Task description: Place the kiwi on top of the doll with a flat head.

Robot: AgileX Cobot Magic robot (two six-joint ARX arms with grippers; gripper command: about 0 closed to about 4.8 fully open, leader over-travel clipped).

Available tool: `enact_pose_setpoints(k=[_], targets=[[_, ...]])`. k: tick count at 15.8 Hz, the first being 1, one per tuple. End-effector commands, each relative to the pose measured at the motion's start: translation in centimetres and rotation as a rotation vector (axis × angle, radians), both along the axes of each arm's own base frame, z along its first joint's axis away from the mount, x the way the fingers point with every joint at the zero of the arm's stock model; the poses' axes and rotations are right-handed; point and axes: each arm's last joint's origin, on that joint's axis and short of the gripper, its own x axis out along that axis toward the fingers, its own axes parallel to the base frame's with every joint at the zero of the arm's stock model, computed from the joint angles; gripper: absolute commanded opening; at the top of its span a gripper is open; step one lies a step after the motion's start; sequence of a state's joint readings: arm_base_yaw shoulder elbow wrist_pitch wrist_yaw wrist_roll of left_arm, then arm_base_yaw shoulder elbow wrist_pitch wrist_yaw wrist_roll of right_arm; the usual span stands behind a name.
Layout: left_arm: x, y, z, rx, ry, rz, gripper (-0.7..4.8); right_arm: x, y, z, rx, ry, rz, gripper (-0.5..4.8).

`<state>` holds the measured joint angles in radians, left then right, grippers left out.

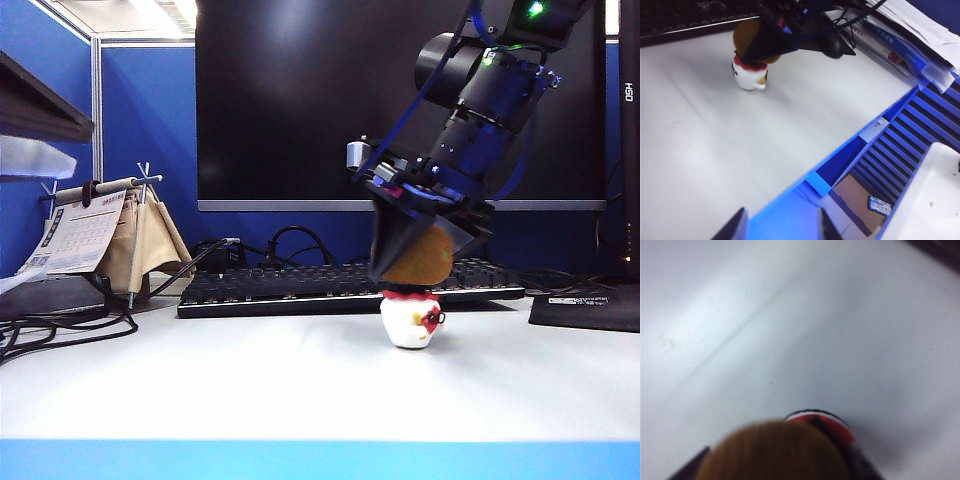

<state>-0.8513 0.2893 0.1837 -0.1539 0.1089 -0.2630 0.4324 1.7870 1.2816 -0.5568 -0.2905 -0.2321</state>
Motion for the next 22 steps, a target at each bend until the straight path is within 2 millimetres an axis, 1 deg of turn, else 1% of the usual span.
enact_pose_setpoints(k=[1,2,3,6,9,11,12,14,19,21,22], targets=[[0.0,0.0,0.2,-0.009,-0.01,-0.002,1.85,-0.2,0.0,-0.3,-0.007,0.031,0.004,4.18],[0.0,0.0,0.2,-0.009,-0.01,-0.002,1.85,-0.2,0.0,-0.3,-0.005,0.033,-0.001,4.57],[0.0,0.0,0.2,-0.01,-0.011,-0.002,1.85,-0.2,0.0,-0.3,-0.002,0.035,-0.007,4.62],[0.0,0.0,0.2,-0.01,-0.01,-0.002,1.85,-0.2,0.1,-0.2,0.003,0.032,-0.013,4.63],[0.0,0.0,0.2,-0.01,-0.01,-0.002,1.85,-0.1,0.1,0.5,0.007,0.025,-0.014,4.63],[0.0,0.0,0.2,-0.01,-0.011,-0.002,1.85,-0.1,0.1,1.2,0.01,0.005,-0.017,4.63],[0.0,0.0,0.2,-0.011,-0.011,-0.002,1.85,-0.1,0.1,2.1,0.02,-0.018,-0.017,4.63],[0.0,0.0,0.2,-0.011,-0.012,-0.001,1.85,-0.1,0.0,3.0,0.032,-0.043,-0.016,4.63],[0.0,0.0,0.2,-0.011,-0.011,-0.002,1.85,-0.2,-0.2,3.1,0.024,-0.042,-0.025,4.63],[0.0,0.0,0.2,-0.011,-0.011,-0.002,1.85,0.1,-0.8,3.1,-0.019,-0.061,-0.068,4.63],[0.0,0.0,0.2,-0.008,-0.005,-0.011,1.85,0.3,-1.7,3.3,-0.031,-0.053,-0.118,4.63]])
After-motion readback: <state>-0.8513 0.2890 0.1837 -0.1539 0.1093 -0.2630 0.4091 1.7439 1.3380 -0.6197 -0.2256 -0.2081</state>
